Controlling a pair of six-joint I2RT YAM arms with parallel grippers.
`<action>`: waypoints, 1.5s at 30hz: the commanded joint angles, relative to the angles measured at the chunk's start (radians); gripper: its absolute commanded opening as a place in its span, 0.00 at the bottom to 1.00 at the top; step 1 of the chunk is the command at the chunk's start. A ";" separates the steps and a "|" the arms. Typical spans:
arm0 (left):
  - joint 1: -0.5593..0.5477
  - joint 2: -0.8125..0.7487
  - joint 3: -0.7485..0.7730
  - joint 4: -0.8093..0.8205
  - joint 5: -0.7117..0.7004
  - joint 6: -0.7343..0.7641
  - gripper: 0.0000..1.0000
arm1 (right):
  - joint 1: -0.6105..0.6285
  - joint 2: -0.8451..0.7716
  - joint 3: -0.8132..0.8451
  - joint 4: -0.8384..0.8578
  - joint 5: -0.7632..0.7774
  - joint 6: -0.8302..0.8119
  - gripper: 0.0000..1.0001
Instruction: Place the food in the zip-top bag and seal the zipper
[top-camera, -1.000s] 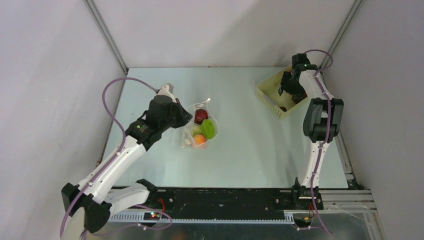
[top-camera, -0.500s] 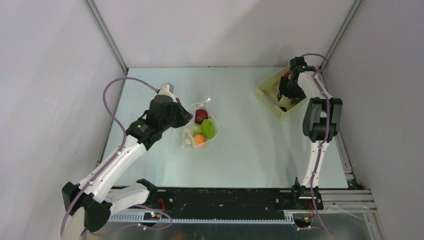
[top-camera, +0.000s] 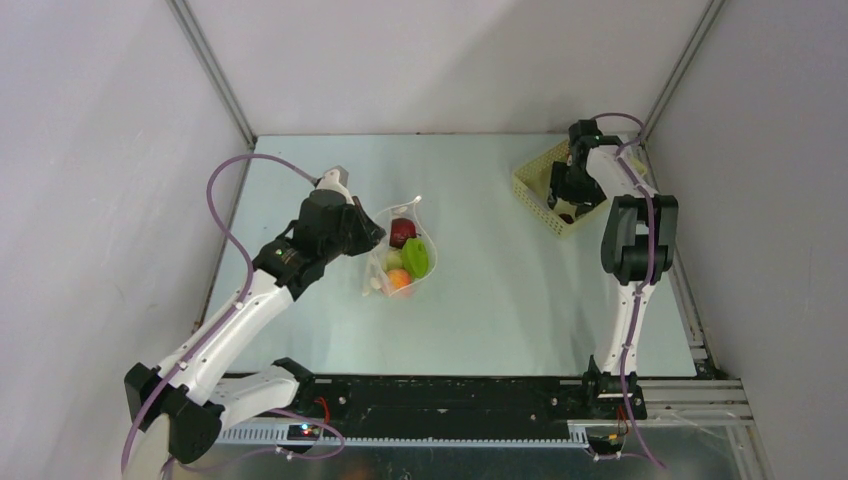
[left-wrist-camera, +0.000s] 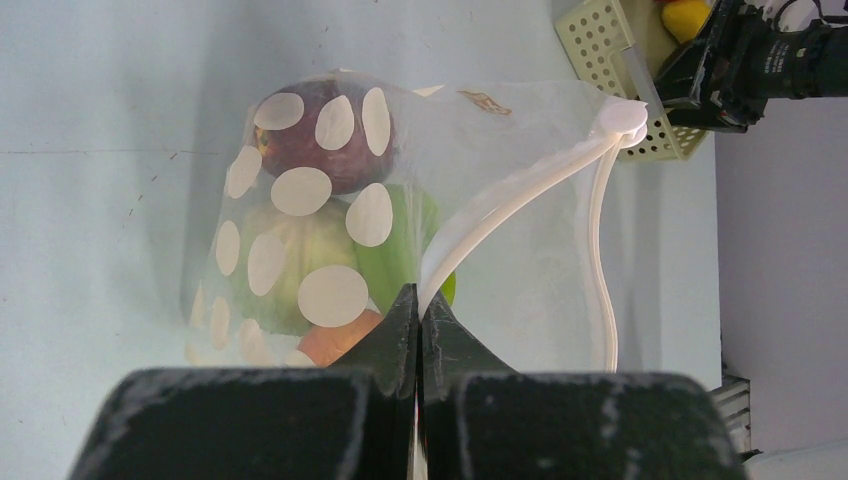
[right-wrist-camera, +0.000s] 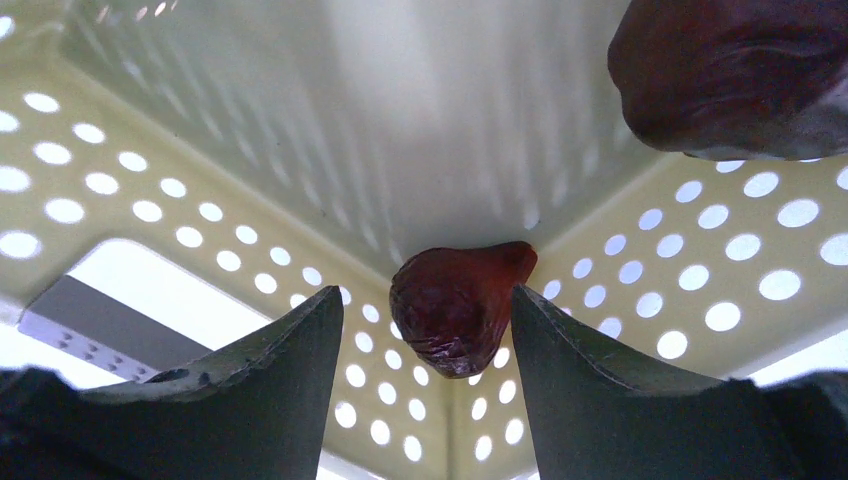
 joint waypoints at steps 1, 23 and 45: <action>-0.005 -0.006 -0.011 0.032 0.004 0.025 0.00 | 0.010 -0.011 -0.010 -0.028 0.013 -0.025 0.67; -0.005 0.019 -0.002 0.039 0.007 0.025 0.00 | 0.018 0.055 -0.015 -0.060 0.108 -0.036 0.58; -0.004 0.005 -0.005 0.036 0.000 0.025 0.00 | 0.005 -0.060 0.008 0.004 0.097 0.018 0.15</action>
